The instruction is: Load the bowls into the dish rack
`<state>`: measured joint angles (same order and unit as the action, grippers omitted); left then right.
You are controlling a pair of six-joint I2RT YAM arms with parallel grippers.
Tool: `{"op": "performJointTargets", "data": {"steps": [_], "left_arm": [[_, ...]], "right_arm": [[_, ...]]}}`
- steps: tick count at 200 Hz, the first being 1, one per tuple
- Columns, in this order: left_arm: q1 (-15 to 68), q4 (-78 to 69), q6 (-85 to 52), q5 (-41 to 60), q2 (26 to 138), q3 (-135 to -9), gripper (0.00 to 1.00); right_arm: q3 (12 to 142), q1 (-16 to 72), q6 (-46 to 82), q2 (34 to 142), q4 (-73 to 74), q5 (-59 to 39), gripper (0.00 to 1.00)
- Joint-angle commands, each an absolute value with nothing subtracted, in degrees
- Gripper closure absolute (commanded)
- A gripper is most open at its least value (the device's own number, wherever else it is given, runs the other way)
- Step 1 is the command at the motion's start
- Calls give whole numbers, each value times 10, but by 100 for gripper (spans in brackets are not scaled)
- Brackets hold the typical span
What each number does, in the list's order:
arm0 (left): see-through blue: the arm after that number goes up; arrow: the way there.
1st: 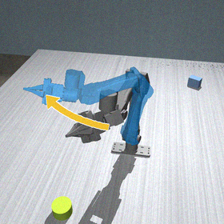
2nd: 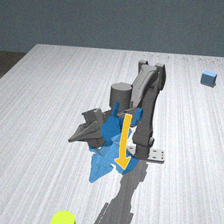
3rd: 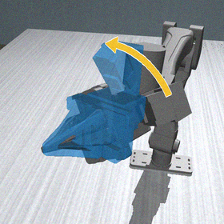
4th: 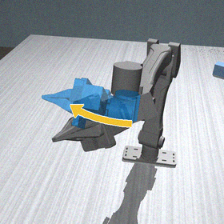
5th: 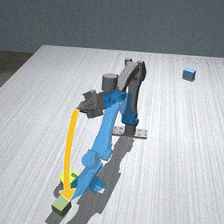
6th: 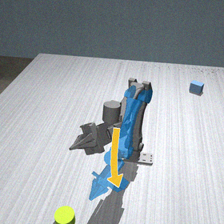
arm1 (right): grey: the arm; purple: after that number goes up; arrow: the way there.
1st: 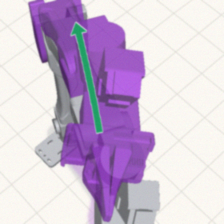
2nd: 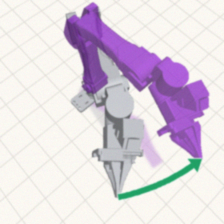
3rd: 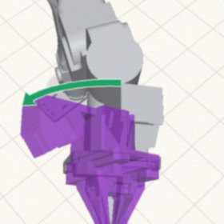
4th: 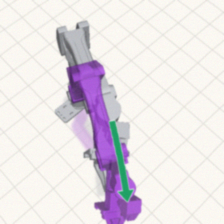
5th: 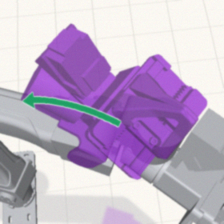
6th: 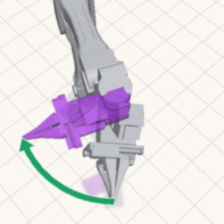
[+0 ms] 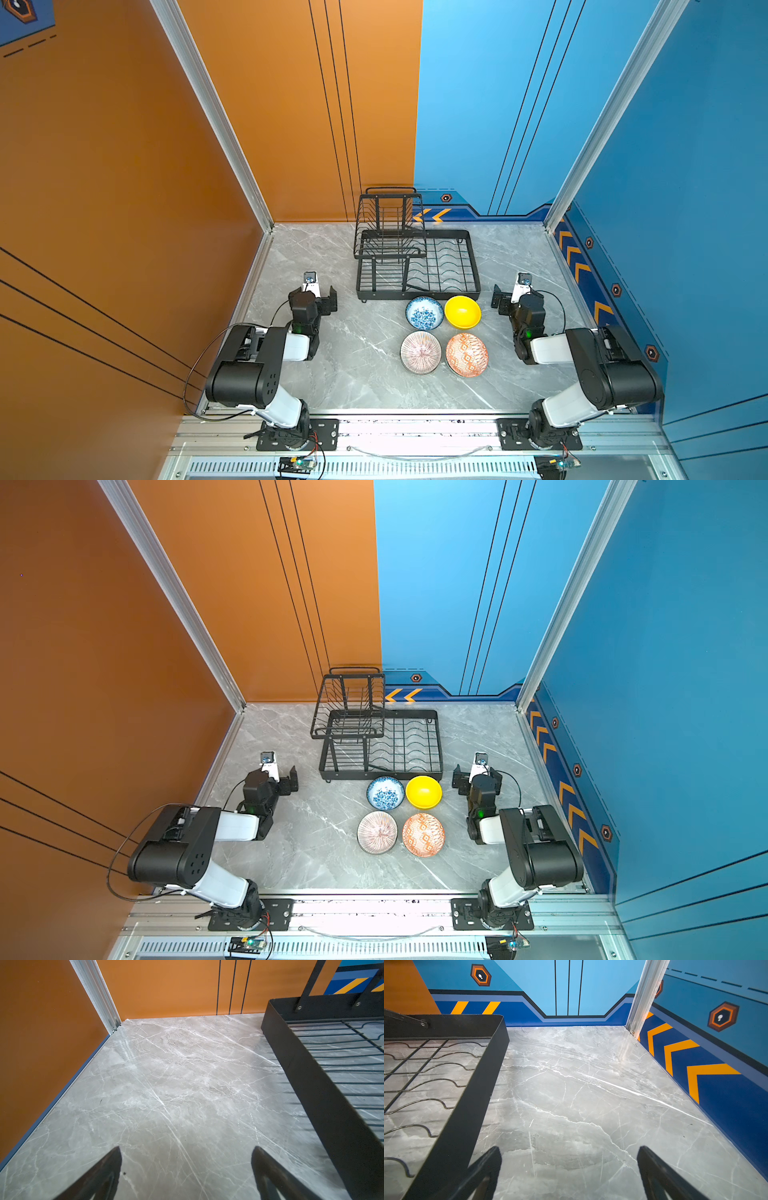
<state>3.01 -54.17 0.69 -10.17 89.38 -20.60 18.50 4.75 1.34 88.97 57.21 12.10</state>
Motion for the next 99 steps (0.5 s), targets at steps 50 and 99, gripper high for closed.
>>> {"op": "performJointTargets", "data": {"steps": [50,99], "left_arm": [[24,-535,13,-89,897,-216,2],[48,-516,21,-157,857,-210,2]], "right_arm": [[214,13,34,887,520,57,0],[166,27,28,829,565,95,0]]}}
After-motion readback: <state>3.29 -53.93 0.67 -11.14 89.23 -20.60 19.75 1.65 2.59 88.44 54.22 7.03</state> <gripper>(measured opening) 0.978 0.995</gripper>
